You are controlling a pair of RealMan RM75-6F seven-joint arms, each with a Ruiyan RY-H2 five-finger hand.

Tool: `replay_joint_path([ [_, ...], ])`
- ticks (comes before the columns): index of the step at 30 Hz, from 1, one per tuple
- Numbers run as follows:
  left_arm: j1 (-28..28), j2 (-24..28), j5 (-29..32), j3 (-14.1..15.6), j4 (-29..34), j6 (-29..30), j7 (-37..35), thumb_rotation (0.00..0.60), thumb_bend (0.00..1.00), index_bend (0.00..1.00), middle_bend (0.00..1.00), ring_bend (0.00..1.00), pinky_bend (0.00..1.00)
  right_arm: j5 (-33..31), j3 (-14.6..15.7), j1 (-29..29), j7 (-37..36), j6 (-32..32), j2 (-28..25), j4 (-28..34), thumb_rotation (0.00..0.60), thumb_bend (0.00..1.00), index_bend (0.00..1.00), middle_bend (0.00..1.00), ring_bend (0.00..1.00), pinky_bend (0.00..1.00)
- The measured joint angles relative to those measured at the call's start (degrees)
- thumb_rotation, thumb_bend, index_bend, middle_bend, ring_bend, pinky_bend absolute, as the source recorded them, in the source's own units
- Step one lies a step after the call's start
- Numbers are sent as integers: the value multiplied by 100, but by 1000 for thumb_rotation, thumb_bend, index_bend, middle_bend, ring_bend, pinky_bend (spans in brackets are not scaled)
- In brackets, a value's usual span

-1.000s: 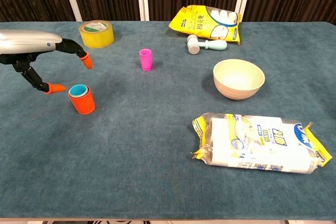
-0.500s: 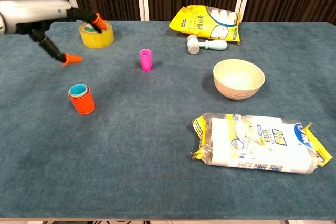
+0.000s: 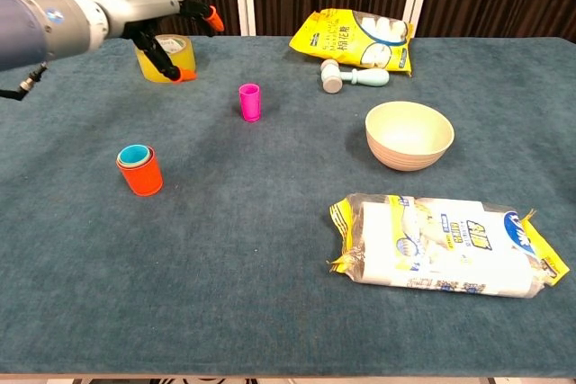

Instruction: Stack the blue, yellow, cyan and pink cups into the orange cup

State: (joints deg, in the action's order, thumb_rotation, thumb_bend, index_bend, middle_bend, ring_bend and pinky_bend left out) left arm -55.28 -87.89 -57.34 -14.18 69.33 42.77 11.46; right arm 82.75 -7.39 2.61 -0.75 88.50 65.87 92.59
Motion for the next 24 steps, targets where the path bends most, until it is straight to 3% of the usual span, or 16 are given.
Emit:
replay_joint_path([
  [10, -442, -1005, 89, -45, -1329, -245, 88, 600, 269, 219, 169, 0, 0, -134, -46, 39, -20, -106, 52, -110, 600, 325, 125, 79, 124, 25],
  [24, -689, -1704, -80, -37, -2338, -475, -50, 600, 269, 283, 174, 0, 0, -296, -99, 54, 16, -156, 144, -174, 600, 324, 125, 79, 124, 25],
])
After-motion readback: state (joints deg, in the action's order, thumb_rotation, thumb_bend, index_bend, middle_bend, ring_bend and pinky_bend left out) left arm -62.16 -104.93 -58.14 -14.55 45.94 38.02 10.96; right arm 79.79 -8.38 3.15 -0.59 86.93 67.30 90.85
